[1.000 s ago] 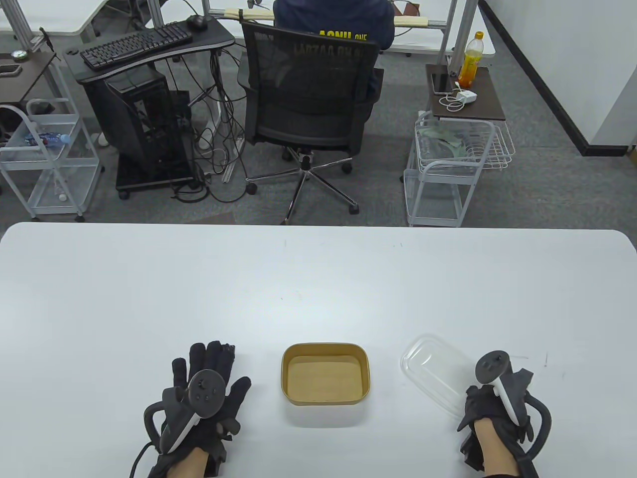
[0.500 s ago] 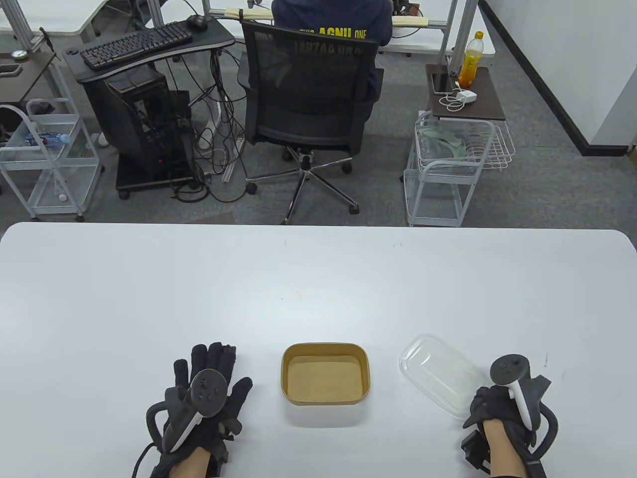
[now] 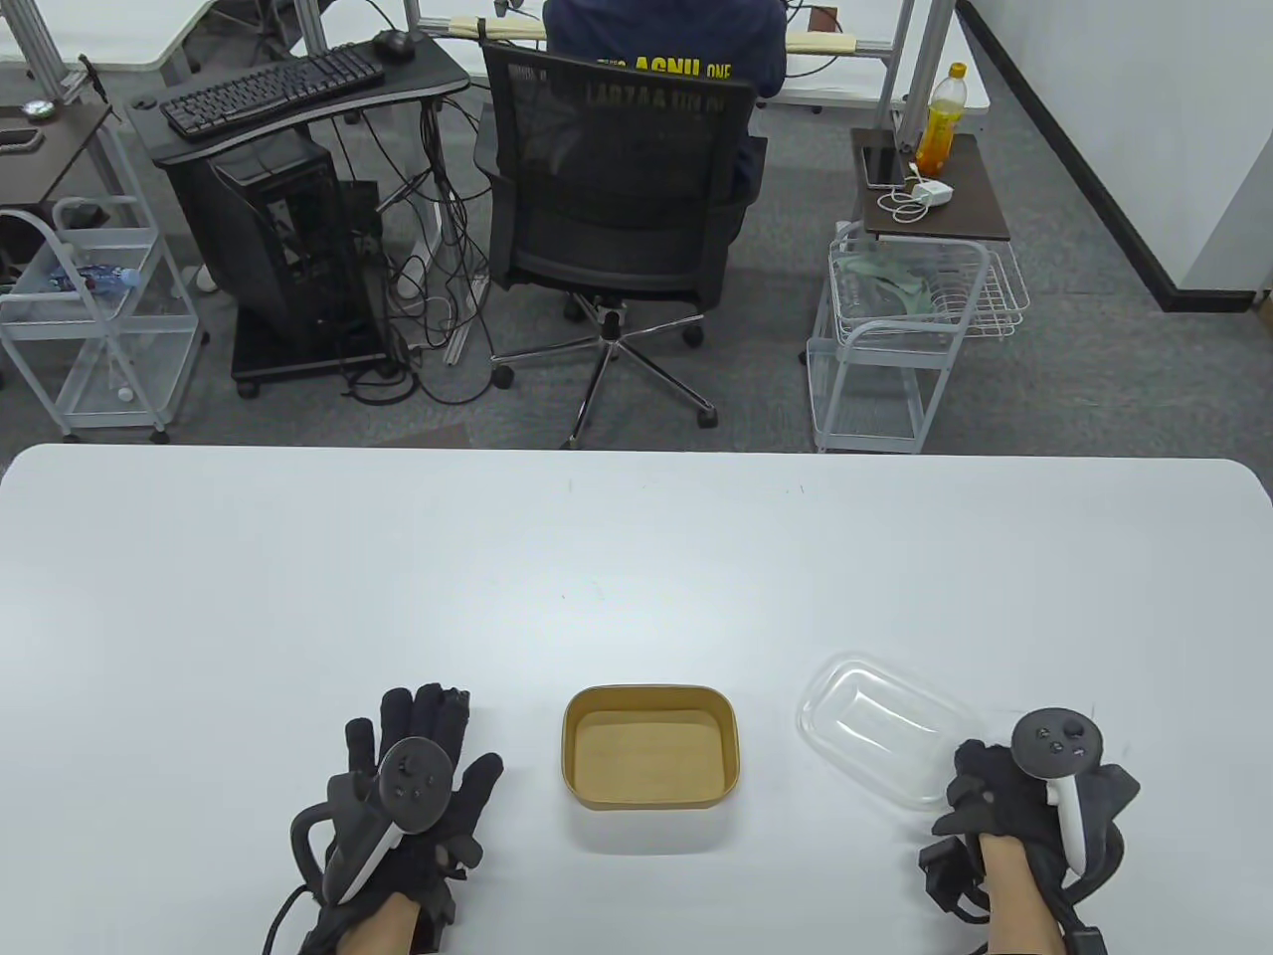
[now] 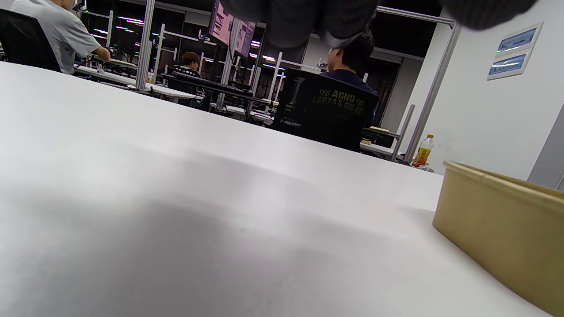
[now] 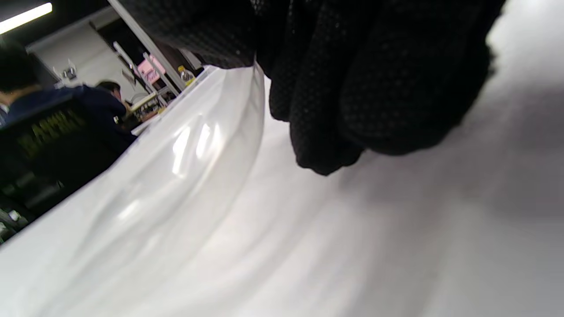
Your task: Cover the takeout box
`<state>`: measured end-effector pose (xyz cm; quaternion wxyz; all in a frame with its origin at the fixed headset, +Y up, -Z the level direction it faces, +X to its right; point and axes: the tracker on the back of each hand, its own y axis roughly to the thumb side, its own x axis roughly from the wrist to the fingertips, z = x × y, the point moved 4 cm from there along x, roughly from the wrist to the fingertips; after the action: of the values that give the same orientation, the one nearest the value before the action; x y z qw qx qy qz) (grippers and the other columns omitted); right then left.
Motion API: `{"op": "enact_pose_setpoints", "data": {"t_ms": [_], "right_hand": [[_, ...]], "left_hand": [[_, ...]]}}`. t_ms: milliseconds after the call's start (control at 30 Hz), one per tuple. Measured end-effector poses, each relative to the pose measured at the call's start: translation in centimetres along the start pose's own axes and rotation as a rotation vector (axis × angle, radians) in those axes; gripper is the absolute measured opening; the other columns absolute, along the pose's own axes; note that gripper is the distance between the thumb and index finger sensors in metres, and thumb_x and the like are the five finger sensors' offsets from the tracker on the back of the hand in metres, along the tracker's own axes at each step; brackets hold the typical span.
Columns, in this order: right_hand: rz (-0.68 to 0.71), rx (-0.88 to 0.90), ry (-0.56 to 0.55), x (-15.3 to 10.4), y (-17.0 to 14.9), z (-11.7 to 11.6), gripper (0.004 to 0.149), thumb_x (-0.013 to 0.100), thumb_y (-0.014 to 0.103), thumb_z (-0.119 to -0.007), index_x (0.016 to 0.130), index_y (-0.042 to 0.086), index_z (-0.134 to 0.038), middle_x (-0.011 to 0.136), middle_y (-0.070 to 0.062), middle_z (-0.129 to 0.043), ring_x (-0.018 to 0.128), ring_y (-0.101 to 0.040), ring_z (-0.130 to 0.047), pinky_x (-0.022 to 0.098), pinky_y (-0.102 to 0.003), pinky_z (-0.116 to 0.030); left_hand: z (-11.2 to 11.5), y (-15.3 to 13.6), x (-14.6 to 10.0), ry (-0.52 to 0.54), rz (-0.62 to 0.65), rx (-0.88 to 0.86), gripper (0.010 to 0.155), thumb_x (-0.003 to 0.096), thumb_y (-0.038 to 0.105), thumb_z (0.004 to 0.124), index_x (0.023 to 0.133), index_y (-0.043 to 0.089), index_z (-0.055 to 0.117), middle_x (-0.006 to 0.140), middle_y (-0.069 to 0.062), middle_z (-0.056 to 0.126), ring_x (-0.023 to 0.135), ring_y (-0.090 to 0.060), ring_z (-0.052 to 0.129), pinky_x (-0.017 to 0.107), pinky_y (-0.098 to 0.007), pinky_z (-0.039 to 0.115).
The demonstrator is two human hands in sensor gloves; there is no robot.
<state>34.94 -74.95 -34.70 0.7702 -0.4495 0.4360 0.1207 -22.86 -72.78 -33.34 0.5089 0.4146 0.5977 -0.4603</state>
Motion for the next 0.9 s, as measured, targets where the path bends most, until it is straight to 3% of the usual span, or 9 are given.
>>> {"op": "enact_pose_setpoints", "data": {"t_ms": [233, 467, 667, 900], "right_hand": [[0.101, 0.157, -0.062, -0.8, 1.1, 1.9, 0.041, 0.054, 0.031, -0.082, 0.078, -0.002, -0.079, 0.056, -0.013, -0.104, 0.035, -0.017, -0.114, 0.018, -0.031, -0.104], [0.297, 0.157, -0.114, -3.1, 4.2, 3.1, 0.043, 0.054, 0.028, -0.082, 0.08, -0.006, -0.079, 0.055, -0.013, -0.104, 0.033, -0.018, -0.114, 0.017, -0.033, -0.104], [0.436, 0.16, -0.074, -5.3, 6.9, 2.3, 0.044, 0.054, 0.026, -0.082, 0.081, -0.009, -0.08, 0.055, -0.014, -0.104, 0.033, -0.019, -0.114, 0.017, -0.034, -0.104], [0.587, 0.134, 0.012, -8.3, 10.1, -0.5, 0.044, 0.054, 0.026, -0.082, 0.081, -0.009, -0.08, 0.055, -0.014, -0.104, 0.033, -0.019, -0.114, 0.016, -0.033, -0.103]], "left_hand": [[0.0, 0.1, 0.1, 0.004, 0.006, -0.001, 0.076, 0.0349, 0.076, 0.063, 0.104, 0.047, 0.053, 0.122, 0.015, 0.053, 0.118, -0.013, 0.04, 0.083, -0.038, 0.023], [0.3, 0.4, 0.1, -0.005, 0.011, -0.007, 0.076, 0.0348, 0.076, 0.063, 0.104, 0.047, 0.054, 0.122, 0.015, 0.053, 0.119, -0.013, 0.041, 0.083, -0.038, 0.023], [0.5, 1.0, 0.0, -0.014, 0.026, -0.026, 0.076, 0.035, 0.076, 0.063, 0.105, 0.047, 0.053, 0.122, 0.015, 0.053, 0.119, -0.013, 0.041, 0.083, -0.038, 0.023], [1.1, 1.9, -0.1, -0.045, 0.048, -0.064, 0.076, 0.0352, 0.076, 0.063, 0.105, 0.046, 0.054, 0.122, 0.014, 0.054, 0.118, -0.014, 0.041, 0.083, -0.038, 0.024]]}}
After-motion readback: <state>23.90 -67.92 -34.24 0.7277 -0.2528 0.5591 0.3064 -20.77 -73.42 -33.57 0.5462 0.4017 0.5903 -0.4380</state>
